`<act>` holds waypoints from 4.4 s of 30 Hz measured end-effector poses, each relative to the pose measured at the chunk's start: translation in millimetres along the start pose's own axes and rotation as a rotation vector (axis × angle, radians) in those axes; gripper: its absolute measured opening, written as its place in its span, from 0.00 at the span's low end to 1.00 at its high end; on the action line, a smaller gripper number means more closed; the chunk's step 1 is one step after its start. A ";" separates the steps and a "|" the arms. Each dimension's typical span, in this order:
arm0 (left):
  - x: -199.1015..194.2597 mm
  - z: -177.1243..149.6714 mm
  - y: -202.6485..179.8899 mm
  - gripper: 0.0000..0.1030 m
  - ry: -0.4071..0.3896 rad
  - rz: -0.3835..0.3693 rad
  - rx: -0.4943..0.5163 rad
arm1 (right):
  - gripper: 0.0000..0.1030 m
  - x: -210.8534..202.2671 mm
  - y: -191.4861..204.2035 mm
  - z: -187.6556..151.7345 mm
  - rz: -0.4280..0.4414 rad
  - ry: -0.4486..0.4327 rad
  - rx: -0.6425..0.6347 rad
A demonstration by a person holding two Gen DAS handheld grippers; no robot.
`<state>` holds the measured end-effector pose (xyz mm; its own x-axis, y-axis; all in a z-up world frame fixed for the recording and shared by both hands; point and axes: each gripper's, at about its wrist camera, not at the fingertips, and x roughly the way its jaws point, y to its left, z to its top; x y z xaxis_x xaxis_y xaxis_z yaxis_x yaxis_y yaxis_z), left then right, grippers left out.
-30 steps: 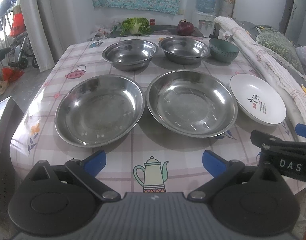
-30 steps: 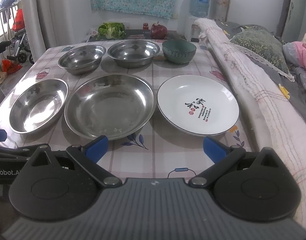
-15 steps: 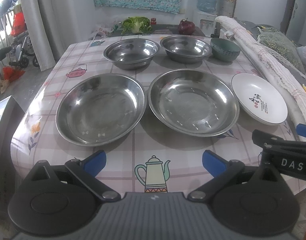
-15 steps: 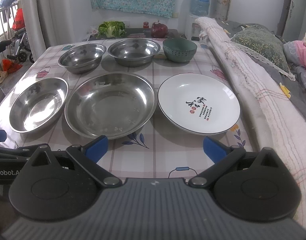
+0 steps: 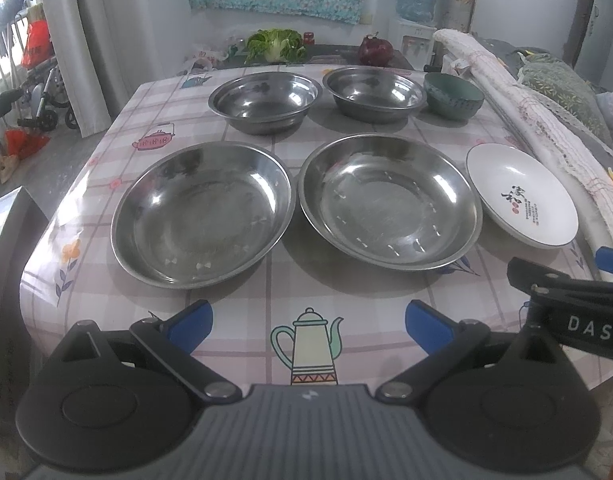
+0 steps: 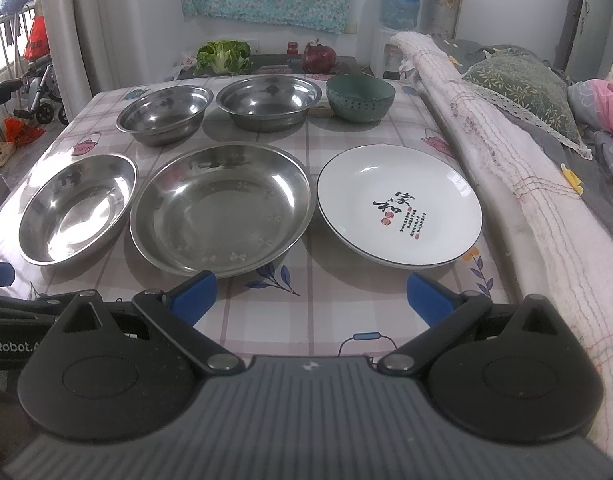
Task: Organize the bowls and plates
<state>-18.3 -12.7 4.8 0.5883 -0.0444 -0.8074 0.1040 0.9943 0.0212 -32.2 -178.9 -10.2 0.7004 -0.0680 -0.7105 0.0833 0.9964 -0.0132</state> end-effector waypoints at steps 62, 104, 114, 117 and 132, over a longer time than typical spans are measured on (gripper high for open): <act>214.0 216.1 136.7 0.38 0.064 0.183 0.037 | 0.20 293.9 110.6 204.1 0.497 0.260 0.168; 193.5 226.9 109.3 0.25 0.072 0.137 0.041 | 0.18 245.5 122.5 221.2 0.429 0.081 -0.007; 191.8 230.4 101.5 0.26 0.059 0.125 0.013 | 0.18 256.4 93.5 212.2 0.430 0.132 0.037; 197.5 233.4 108.4 0.26 0.066 0.129 -0.005 | 0.19 263.7 86.5 211.4 0.434 0.151 0.057; 236.8 237.2 129.1 0.28 0.161 0.078 -0.059 | 0.18 303.7 59.4 207.8 0.527 0.286 0.240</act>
<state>324.6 82.3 -43.8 0.4560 0.0441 -0.8889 0.0130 0.9983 0.0562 332.8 -150.8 -80.5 0.4766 0.4765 -0.7388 -0.0407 0.8514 0.5229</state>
